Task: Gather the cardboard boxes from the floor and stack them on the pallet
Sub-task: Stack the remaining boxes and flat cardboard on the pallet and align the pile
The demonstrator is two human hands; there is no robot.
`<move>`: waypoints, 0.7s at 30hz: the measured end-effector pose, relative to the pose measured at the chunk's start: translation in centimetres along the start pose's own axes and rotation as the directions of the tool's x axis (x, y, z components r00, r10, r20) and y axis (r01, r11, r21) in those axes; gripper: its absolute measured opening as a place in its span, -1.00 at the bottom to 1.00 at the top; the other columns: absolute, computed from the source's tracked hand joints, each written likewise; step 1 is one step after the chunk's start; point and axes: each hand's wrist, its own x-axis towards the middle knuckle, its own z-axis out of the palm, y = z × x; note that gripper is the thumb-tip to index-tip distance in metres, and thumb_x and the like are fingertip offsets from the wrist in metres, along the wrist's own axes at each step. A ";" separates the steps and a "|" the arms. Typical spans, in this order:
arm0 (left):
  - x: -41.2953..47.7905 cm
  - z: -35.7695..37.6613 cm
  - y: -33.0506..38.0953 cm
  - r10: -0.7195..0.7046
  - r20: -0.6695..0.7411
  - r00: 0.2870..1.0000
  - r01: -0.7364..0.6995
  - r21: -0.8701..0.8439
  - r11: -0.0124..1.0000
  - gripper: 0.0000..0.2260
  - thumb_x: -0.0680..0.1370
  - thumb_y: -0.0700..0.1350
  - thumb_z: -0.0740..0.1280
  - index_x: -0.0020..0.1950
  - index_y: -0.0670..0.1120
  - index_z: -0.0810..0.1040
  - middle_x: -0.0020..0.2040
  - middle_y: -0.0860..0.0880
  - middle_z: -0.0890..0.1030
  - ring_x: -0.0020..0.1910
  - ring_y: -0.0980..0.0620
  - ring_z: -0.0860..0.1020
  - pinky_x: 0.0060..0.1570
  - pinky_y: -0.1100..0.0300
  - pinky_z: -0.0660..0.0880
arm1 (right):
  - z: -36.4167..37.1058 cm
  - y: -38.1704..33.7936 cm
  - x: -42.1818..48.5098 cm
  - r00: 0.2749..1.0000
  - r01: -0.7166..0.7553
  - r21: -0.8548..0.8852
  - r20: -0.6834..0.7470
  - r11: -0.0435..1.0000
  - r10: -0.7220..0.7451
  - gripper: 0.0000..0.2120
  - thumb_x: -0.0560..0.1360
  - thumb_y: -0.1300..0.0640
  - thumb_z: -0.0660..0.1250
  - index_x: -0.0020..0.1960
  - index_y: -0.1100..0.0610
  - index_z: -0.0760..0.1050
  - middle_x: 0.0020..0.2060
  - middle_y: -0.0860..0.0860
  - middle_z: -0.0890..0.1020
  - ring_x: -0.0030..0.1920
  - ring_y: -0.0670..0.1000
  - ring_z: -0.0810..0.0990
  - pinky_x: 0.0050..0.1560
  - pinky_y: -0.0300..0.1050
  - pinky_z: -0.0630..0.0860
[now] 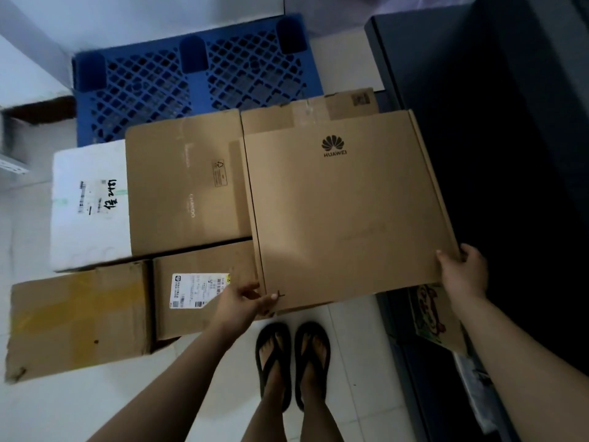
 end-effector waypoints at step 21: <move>-2.6 0.6 2.0 -0.006 -0.128 0.992 0.023 0.134 0.991 -0.61 0.56 -0.21 0.26 0.39 -0.18 0.40 0.06 -0.23 0.61 -0.08 -0.13 0.58 -0.10 0.16 0.48 | 0.0 -5.1 -3.0 0.979 0.035 -0.513 0.191 0.858 0.075 -0.33 0.37 0.05 0.33 0.42 0.19 0.24 0.25 0.26 0.47 0.18 0.28 0.52 0.16 0.19 0.52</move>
